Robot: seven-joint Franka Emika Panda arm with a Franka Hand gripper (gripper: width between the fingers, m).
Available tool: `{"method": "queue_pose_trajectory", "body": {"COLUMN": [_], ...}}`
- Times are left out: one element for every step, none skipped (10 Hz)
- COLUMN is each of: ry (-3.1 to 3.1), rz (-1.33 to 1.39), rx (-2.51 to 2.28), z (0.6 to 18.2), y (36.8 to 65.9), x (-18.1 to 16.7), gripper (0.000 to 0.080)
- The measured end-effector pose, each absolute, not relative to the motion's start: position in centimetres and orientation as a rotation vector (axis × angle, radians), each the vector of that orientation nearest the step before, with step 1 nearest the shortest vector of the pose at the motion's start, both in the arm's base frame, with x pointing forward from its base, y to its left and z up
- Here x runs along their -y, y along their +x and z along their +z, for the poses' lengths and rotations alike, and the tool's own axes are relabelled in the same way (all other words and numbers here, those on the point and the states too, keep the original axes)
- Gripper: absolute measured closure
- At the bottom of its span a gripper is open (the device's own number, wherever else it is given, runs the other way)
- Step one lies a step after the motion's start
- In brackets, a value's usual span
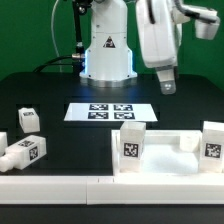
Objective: Assemble square table
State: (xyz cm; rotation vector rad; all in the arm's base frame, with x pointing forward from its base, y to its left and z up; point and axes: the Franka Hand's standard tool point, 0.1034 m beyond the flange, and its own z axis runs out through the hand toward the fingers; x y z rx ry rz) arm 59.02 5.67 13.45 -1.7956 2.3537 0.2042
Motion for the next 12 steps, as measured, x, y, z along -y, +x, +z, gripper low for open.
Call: {"method": "queue_pose_trajectory", "body": {"ry": [-1.797, -1.800, -1.801, -1.794, -1.799, -1.825, -1.812, -1.805, -1.802, -1.813, -1.834, -1.856], "rz": [0.205, 0.205, 0.206, 0.172, 0.141, 0.134, 0.082, 0.041, 0.043, 0.080, 0.123, 0.193], "rx": [-2.355, -2.353, -2.354, -2.351, -2.356, -2.361, -2.371, -2.378, -2.380, -2.381, -2.387, -2.399], "z": [13.3, 13.3, 13.2, 12.9, 11.9, 10.6, 9.1, 7.5, 6.7, 6.7, 6.4, 6.0], "y": [59.0, 59.0, 59.0, 58.9, 57.5, 55.8, 54.6, 53.1, 52.4, 52.5, 52.3, 51.9], "x": [-5.7, -5.7, -5.7, -5.6, -5.4, -5.1, -4.8, -5.0, -5.6, -5.6, -5.8, -6.3], "gripper": [0.0151, 0.0151, 0.0151, 0.0151, 0.0151, 0.0151, 0.0151, 0.0151, 0.0151, 0.0151, 0.0151, 0.0151]}}
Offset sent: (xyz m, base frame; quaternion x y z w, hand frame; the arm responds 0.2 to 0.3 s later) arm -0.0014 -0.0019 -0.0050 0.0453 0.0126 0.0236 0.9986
